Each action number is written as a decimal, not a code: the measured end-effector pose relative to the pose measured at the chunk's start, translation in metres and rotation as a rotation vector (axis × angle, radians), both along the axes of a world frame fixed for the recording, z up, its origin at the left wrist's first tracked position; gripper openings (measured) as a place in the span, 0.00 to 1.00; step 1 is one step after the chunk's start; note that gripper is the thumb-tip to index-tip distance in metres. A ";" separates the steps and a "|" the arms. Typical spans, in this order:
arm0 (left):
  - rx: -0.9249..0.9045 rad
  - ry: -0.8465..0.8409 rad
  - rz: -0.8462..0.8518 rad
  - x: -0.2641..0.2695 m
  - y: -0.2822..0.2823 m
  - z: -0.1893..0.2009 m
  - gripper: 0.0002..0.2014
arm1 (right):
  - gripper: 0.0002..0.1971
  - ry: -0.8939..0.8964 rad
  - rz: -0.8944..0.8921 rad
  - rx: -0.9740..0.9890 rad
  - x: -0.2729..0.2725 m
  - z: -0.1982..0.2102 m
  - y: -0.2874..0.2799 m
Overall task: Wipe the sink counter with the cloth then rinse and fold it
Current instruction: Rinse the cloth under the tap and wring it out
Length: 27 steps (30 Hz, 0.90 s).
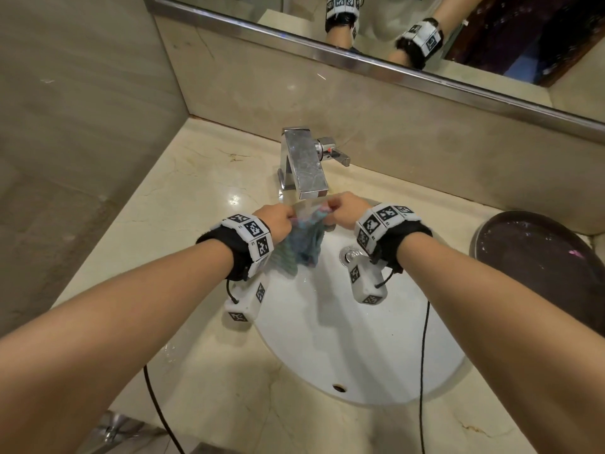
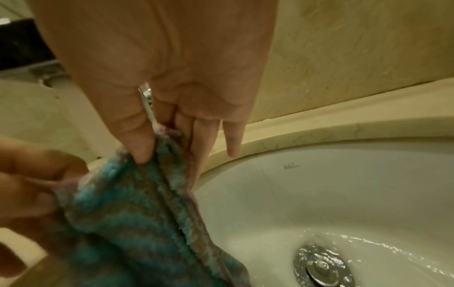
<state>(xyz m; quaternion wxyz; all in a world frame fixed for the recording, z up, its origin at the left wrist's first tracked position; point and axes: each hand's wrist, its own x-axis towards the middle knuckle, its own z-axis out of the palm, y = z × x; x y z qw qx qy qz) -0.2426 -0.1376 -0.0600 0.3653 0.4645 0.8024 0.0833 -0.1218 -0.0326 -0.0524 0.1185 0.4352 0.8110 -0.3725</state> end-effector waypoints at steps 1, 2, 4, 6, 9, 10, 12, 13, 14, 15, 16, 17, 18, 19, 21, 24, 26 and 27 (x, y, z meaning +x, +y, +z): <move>-0.007 0.021 -0.023 0.000 0.001 -0.001 0.16 | 0.08 0.074 -0.017 -0.033 -0.001 0.002 -0.001; 0.000 0.030 -0.037 0.000 0.001 0.000 0.16 | 0.06 0.114 -0.029 -0.059 -0.004 0.005 -0.004; 0.036 0.014 -0.027 0.001 0.003 -0.001 0.18 | 0.10 0.179 -0.036 -0.093 -0.009 0.009 -0.008; 0.108 0.004 0.025 0.002 0.004 0.000 0.18 | 0.15 0.200 -0.049 -0.096 -0.013 0.011 -0.010; 0.210 0.023 0.126 0.000 0.005 0.003 0.12 | 0.20 0.162 -0.022 -0.070 -0.010 0.010 -0.008; 0.225 0.036 0.143 -0.002 0.005 0.003 0.12 | 0.23 0.077 0.018 -0.040 -0.008 0.011 -0.008; 0.220 0.032 0.155 -0.005 0.004 0.002 0.13 | 0.23 -0.124 0.119 0.093 -0.006 0.007 -0.006; 0.211 0.009 0.154 -0.004 0.003 0.001 0.14 | 0.21 -0.183 0.158 0.145 -0.005 0.004 -0.004; 0.207 -0.014 0.147 -0.003 0.002 0.000 0.14 | 0.18 -0.212 0.166 0.155 -0.004 0.003 -0.004; 0.206 -0.028 0.139 -0.001 0.002 -0.001 0.15 | 0.16 -0.209 0.157 0.153 -0.004 0.001 -0.003; 0.207 -0.028 0.134 0.001 0.001 -0.002 0.16 | 0.15 -0.195 0.135 0.137 -0.004 0.003 -0.005; 0.202 -0.023 0.132 0.002 0.001 -0.003 0.16 | 0.14 -0.167 0.109 0.120 -0.004 0.003 -0.005; 0.188 -0.023 0.132 0.002 0.001 -0.003 0.16 | 0.15 -0.136 0.075 0.093 -0.003 0.003 -0.005; 0.162 -0.026 0.130 0.001 0.000 -0.004 0.16 | 0.16 -0.098 0.041 0.068 -0.003 0.002 -0.005; 0.084 -0.034 0.113 -0.002 -0.002 -0.006 0.14 | 0.15 -0.009 -0.002 0.025 -0.003 0.005 -0.006; 0.044 -0.023 0.076 -0.004 -0.004 -0.004 0.16 | 0.14 0.125 -0.037 -0.068 -0.003 0.011 -0.010; 0.099 -0.038 0.073 -0.003 -0.002 -0.001 0.23 | 0.17 0.184 -0.054 -0.114 -0.005 0.013 -0.013; 0.132 -0.066 0.077 -0.002 -0.001 0.000 0.27 | 0.17 0.196 -0.060 -0.122 -0.006 0.013 -0.014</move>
